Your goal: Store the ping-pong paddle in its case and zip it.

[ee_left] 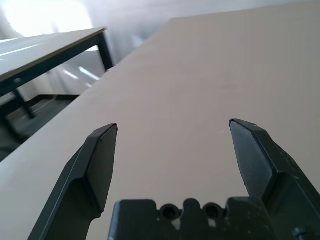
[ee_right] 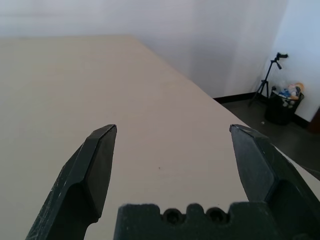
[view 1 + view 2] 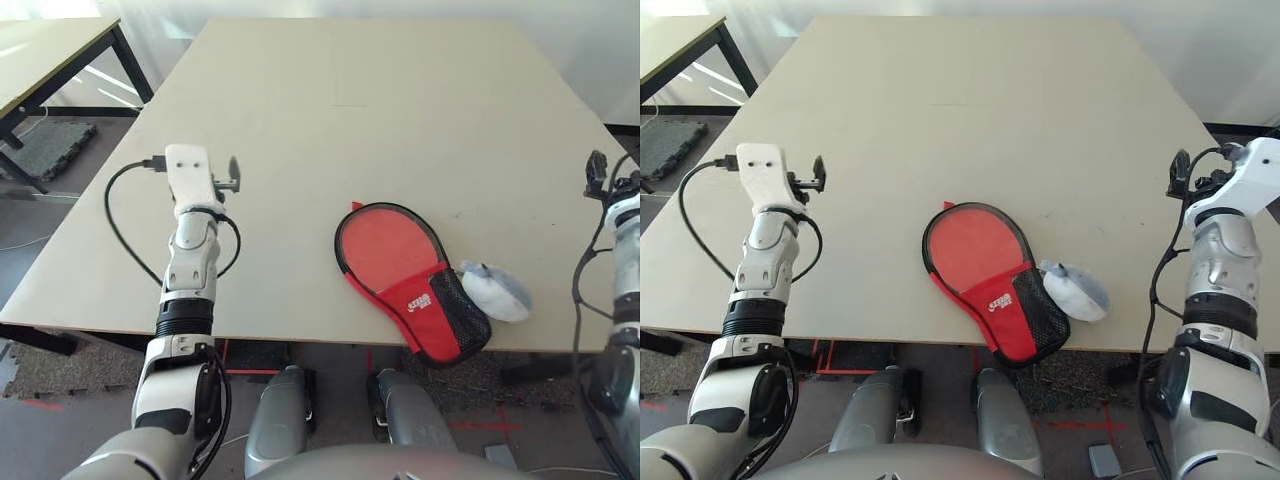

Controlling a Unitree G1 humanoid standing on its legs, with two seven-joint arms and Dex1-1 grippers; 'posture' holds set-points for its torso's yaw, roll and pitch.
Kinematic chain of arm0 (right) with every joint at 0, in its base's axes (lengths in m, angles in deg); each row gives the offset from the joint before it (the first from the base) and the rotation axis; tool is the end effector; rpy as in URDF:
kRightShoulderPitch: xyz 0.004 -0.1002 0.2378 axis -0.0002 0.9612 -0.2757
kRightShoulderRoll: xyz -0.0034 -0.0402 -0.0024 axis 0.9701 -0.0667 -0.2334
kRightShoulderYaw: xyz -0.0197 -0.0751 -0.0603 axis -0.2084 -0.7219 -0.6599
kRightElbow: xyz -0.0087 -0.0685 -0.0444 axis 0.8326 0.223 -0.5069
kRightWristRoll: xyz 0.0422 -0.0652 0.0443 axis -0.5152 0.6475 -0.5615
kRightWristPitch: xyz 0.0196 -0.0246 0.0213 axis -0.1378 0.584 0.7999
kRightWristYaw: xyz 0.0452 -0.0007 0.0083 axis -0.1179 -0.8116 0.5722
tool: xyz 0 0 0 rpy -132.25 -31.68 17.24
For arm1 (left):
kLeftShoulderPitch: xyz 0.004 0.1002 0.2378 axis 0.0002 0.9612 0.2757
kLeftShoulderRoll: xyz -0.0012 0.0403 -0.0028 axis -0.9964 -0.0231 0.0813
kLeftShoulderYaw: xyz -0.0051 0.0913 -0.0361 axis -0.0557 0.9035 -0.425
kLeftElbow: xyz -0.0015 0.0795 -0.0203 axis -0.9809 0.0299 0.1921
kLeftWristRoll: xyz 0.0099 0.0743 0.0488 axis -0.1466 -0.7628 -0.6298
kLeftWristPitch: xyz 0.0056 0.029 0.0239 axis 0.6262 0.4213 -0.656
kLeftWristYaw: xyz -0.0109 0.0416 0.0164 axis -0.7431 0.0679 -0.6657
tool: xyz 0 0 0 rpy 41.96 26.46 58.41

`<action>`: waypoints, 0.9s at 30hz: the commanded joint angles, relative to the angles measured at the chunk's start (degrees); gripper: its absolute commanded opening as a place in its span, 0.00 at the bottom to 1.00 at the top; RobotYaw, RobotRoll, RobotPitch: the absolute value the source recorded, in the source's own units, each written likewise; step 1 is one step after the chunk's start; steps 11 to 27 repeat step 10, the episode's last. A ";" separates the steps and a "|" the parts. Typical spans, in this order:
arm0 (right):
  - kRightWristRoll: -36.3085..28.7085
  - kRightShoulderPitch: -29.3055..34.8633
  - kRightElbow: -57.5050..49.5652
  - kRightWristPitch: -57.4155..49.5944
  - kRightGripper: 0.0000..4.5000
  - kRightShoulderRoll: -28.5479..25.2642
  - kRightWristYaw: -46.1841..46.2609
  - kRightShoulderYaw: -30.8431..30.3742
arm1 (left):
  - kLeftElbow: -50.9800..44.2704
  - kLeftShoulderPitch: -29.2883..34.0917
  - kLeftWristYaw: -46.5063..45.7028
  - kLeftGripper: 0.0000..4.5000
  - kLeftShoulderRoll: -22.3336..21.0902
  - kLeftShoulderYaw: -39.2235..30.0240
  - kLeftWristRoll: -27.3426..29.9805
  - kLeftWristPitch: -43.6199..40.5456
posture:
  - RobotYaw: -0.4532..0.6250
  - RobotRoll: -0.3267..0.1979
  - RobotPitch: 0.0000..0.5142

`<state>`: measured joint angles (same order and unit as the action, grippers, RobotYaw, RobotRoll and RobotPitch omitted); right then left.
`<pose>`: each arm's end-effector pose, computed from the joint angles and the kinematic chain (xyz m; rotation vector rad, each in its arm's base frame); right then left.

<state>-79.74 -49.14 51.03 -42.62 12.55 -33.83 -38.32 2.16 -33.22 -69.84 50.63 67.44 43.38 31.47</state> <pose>0.2594 -0.3396 0.1236 -0.0179 -0.1145 -0.4719 0.2773 0.2251 0.0982 0.1241 -0.1154 0.2966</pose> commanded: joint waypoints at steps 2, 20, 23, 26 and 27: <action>-0.02 -1.92 4.77 1.95 1.00 1.25 1.34 -0.43 | 3.47 0.24 -1.26 1.00 -0.37 0.03 0.00 2.63 | 0.47 0.62 0.18; -0.81 -2.22 7.32 1.62 1.00 1.74 2.17 0.06 | 4.62 0.00 -0.47 1.00 -0.23 0.90 0.84 3.16 | 0.46 0.62 0.18; -0.81 -2.22 7.32 1.62 1.00 1.74 2.17 0.06 | 4.62 0.00 -0.47 1.00 -0.23 0.90 0.84 3.16 | 0.46 0.62 0.18; -0.81 -2.22 7.32 1.62 1.00 1.74 2.17 0.06 | 4.62 0.00 -0.47 1.00 -0.23 0.90 0.84 3.16 | 0.46 0.62 0.18; -0.81 -2.22 7.32 1.62 1.00 1.74 2.17 0.06 | 4.62 0.00 -0.47 1.00 -0.23 0.90 0.84 3.16 | 0.46 0.62 0.18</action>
